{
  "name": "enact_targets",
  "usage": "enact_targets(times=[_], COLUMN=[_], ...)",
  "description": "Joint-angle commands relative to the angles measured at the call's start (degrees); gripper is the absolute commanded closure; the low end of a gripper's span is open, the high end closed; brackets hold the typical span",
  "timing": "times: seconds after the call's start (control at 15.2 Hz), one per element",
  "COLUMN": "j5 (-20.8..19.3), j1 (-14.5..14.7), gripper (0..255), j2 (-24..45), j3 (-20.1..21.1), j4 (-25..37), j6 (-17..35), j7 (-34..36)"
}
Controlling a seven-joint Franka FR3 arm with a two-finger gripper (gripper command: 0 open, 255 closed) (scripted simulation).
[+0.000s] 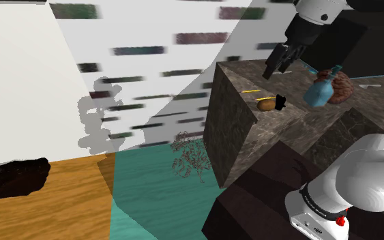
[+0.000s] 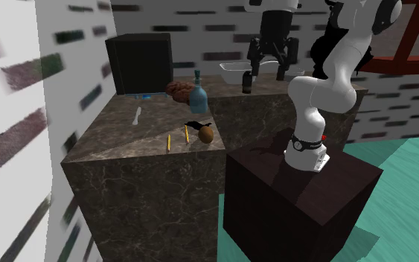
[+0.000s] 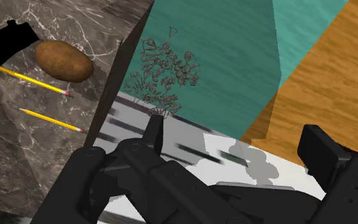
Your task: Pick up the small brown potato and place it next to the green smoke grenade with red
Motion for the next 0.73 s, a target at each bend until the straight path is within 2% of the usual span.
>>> enact_targets(times=[0.0, 0.33, 0.66], j5=[0.0, -4.3, -9.1], j1=[0.0, 0.2, 0.0], gripper=[0, 0, 0], j2=[0.0, -1.5, 0.0], j3=[0.0, -6.0, -12.7], j4=[0.0, -7.4, -12.4], j6=[0.0, 5.2, 11.4], j7=[0.0, -11.4, -23.1])
